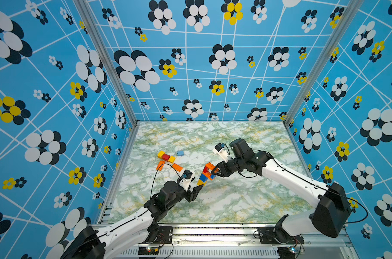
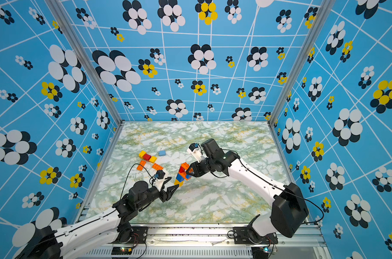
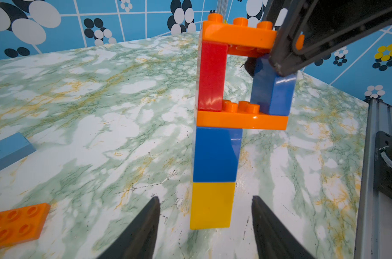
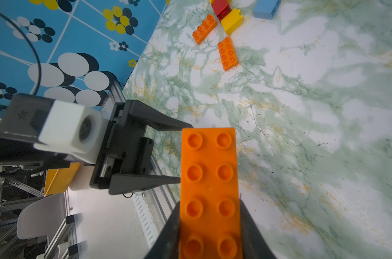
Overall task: Assemble the letter p with lego
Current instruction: Place the lego brick at the center of the board.
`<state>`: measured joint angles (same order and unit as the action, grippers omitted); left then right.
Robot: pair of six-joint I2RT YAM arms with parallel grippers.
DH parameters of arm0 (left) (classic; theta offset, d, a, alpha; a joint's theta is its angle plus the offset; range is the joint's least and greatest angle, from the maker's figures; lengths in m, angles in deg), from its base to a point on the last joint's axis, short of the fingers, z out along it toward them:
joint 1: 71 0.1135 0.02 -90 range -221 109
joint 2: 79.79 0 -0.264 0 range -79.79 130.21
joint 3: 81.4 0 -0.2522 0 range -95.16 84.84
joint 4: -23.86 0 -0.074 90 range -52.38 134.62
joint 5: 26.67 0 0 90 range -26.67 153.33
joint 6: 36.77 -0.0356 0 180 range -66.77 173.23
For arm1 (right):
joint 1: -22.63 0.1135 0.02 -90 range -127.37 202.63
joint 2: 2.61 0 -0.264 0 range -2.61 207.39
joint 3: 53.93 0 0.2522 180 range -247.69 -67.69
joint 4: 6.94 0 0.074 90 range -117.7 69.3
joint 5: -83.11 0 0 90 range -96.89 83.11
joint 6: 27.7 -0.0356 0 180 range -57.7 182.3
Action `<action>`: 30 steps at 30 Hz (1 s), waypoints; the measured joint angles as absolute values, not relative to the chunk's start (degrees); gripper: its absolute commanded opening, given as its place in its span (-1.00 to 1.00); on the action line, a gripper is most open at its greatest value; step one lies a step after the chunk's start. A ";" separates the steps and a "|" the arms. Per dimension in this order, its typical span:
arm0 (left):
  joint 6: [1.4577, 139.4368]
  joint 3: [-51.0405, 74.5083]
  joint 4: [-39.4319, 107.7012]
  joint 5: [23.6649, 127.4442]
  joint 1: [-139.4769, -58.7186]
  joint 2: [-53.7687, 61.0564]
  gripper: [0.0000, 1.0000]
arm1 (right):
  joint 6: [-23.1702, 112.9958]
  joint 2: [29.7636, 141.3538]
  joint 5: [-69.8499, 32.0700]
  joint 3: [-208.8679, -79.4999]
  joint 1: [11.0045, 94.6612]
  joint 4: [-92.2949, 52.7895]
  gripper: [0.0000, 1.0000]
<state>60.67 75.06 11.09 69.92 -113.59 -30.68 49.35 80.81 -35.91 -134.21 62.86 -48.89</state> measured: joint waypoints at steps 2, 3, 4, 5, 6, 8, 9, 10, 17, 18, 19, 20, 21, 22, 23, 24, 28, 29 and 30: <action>60.67 75.01 9.85 69.98 -113.70 -29.20 0.28 | 49.17 80.81 -35.91 -134.21 63.34 -48.78 -0.51; 60.69 75.01 9.37 69.98 -113.81 -28.65 0.27 | 49.13 80.81 -35.91 -134.21 63.54 -48.78 -0.51; 60.69 75.01 8.73 70.00 -113.81 -28.02 0.24 | 49.11 80.81 -35.91 -134.21 63.78 -48.78 -0.51; 60.71 75.01 8.19 69.98 -113.87 -27.60 0.21 | 49.04 80.81 -35.91 -134.21 63.93 -48.78 -0.52; 60.71 74.99 7.71 70.02 -113.89 -27.25 0.19 | 48.95 80.81 -35.91 -134.21 64.13 -48.78 -0.52; 60.71 74.82 7.14 70.18 -113.89 -26.66 0.17 | 48.74 80.81 -35.91 -134.21 64.50 -48.76 -0.52; 60.87 74.62 7.12 70.20 -113.89 -26.38 0.16 | 48.69 80.81 -35.91 -134.21 64.63 -48.78 -0.52; 60.91 74.45 6.74 70.26 -113.89 -26.03 0.14 | 48.54 80.81 -35.88 -134.21 64.76 -48.76 -0.52; 61.11 73.66 5.78 71.01 -113.89 -24.67 -0.02 | 48.28 80.81 -34.81 -134.21 65.57 -48.52 -0.53; 61.11 73.61 5.72 71.03 -113.89 -24.59 -0.03 | 48.28 80.81 -34.55 -134.21 65.68 -48.49 -0.54; 61.11 73.55 5.63 71.05 -113.89 -24.41 -0.04 | 48.28 80.81 -34.40 -134.21 65.79 -48.47 -0.53; 61.11 73.51 5.39 71.05 -113.89 -24.15 -0.05 | 48.25 80.81 -34.18 -134.21 65.92 -48.45 -0.54; 61.13 73.46 5.28 71.05 -113.89 -23.95 -0.07 | 48.25 80.81 -33.94 -134.24 65.98 -48.41 -0.54; 61.13 73.46 5.19 71.05 -113.89 -23.78 -0.08 | 48.21 80.81 -33.70 -134.28 66.05 -48.39 -0.54; 61.13 73.42 5.06 71.07 -113.89 -23.56 -0.10 | 48.10 80.81 -33.35 -134.32 66.14 -48.39 -0.54; 61.13 73.37 4.97 71.14 -113.89 -23.34 -0.11 | 48.08 80.81 -33.06 -134.35 66.22 -48.39 -0.54; 61.19 72.76 5.00 71.40 -113.89 -22.51 -0.23 | 48.01 80.83 -31.64 -134.59 66.84 -48.41 -0.54; 61.17 72.72 4.93 71.40 -113.89 -22.27 -0.25 | 47.82 80.83 -31.18 -134.70 66.99 -48.39 -0.55; 61.11 72.70 4.84 71.31 -113.89 -22.07 -0.26 | 47.64 80.85 -30.90 -134.81 67.10 -48.43 -0.54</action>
